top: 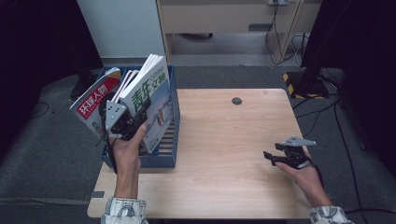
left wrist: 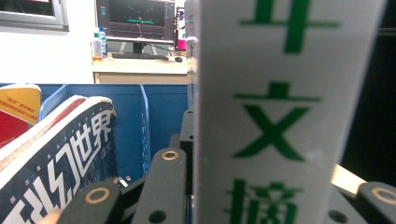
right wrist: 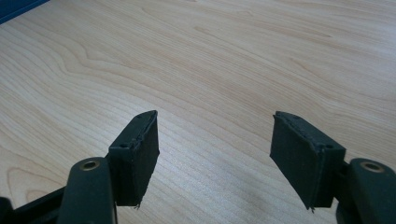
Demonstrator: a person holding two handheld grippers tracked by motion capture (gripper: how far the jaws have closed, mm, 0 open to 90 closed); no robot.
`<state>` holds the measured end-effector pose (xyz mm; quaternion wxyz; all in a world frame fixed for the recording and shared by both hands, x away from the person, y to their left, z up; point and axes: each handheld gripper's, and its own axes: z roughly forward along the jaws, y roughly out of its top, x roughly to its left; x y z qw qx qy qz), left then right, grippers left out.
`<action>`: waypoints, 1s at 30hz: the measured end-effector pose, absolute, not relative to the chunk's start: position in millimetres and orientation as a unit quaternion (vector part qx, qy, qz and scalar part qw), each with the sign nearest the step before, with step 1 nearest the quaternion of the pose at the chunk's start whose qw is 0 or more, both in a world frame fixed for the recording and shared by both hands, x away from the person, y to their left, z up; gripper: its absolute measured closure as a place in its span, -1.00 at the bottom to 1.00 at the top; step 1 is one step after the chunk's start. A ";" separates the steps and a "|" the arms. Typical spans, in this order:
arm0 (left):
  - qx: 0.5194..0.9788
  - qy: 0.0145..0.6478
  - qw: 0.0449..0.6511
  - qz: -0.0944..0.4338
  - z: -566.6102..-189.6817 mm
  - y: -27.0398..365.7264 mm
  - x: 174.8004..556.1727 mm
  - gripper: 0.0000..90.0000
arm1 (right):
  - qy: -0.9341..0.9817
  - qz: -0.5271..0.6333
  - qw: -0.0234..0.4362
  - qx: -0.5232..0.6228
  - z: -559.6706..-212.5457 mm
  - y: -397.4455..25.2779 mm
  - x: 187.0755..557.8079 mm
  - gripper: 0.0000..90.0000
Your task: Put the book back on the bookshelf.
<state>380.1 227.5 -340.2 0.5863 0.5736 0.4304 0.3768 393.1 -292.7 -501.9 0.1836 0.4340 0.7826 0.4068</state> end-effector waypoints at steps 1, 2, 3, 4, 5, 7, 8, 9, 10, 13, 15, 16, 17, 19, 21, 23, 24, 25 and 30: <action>0.572 0.431 0.587 0.378 -341.0 226.9 381.3 0.64 | 0.783 0.407 0.184 0.434 -501.9 -292.9 393.1 -0.27; 0.572 0.431 0.586 0.378 -341.6 226.5 382.1 0.64 | 0.783 0.407 0.183 0.434 -502.1 -293.1 393.1 -0.27; 0.572 0.432 0.586 0.377 -342.4 225.8 382.9 0.64 | 0.782 0.407 0.183 0.436 -502.4 -293.7 393.3 -0.27; 0.571 0.433 0.586 0.377 -343.2 225.0 383.6 0.64 | 0.782 0.407 0.183 0.436 -502.4 -293.7 393.3 -0.27; 0.572 0.434 0.585 0.377 -345.1 223.9 384.8 0.64 | 0.781 0.407 0.183 0.437 -502.5 -294.4 393.3 -0.27; 0.573 0.434 0.584 0.378 -346.0 223.6 385.4 0.64 | 0.780 0.408 0.183 0.437 -502.5 -294.8 393.3 -0.27; 0.572 0.435 0.583 0.378 -347.0 223.4 386.1 0.64 | 0.780 0.409 0.182 0.438 -502.4 -295.2 393.4 -0.27; 0.572 0.437 0.583 0.377 -347.9 223.4 386.9 0.64 | 0.780 0.408 0.182 0.438 -502.4 -296.1 393.4 -0.27; 0.570 0.438 0.584 0.377 -349.0 223.4 387.7 0.64 | 0.780 0.408 0.182 0.438 -502.4 -296.1 393.4 -0.27; 0.570 0.440 0.585 0.374 -352.7 223.4 389.5 0.64 | 0.779 0.409 0.185 0.438 -502.7 -296.9 393.9 -0.27; 0.571 0.439 0.584 0.375 -353.9 222.8 390.1 0.64 | 0.779 0.409 0.184 0.438 -502.6 -296.5 393.7 -0.27; 0.571 0.439 0.584 0.375 -353.9 222.8 390.1 0.64 | 0.779 0.409 0.184 0.438 -502.6 -296.5 393.7 -0.27; 0.571 0.439 0.584 0.374 -354.4 222.4 390.6 0.64 | 0.779 0.410 0.185 0.437 -502.4 -296.7 393.8 -0.27; 0.571 0.439 0.584 0.375 -355.6 221.5 391.4 0.64 | 0.779 0.409 0.185 0.437 -502.5 -296.7 393.8 -0.27; 0.571 0.440 0.582 0.377 -357.3 221.0 392.4 0.64 | 0.779 0.408 0.183 0.439 -502.5 -296.6 393.6 -0.27; 0.571 0.443 0.580 0.377 -360.2 220.8 394.2 0.64 | 0.779 0.409 0.184 0.437 -502.4 -296.8 393.6 -0.27; 0.571 0.443 0.580 0.377 -360.2 220.8 394.2 0.64 | 0.779 0.409 0.184 0.437 -502.4 -296.8 393.6 -0.27; 0.571 0.444 0.579 0.377 -362.3 220.9 395.3 0.64 | 0.779 0.409 0.184 0.438 -502.4 -297.1 393.7 -0.27; 0.570 0.446 0.578 0.376 -365.8 221.0 397.4 0.64 | 0.779 0.409 0.184 0.438 -502.3 -297.3 393.6 -0.27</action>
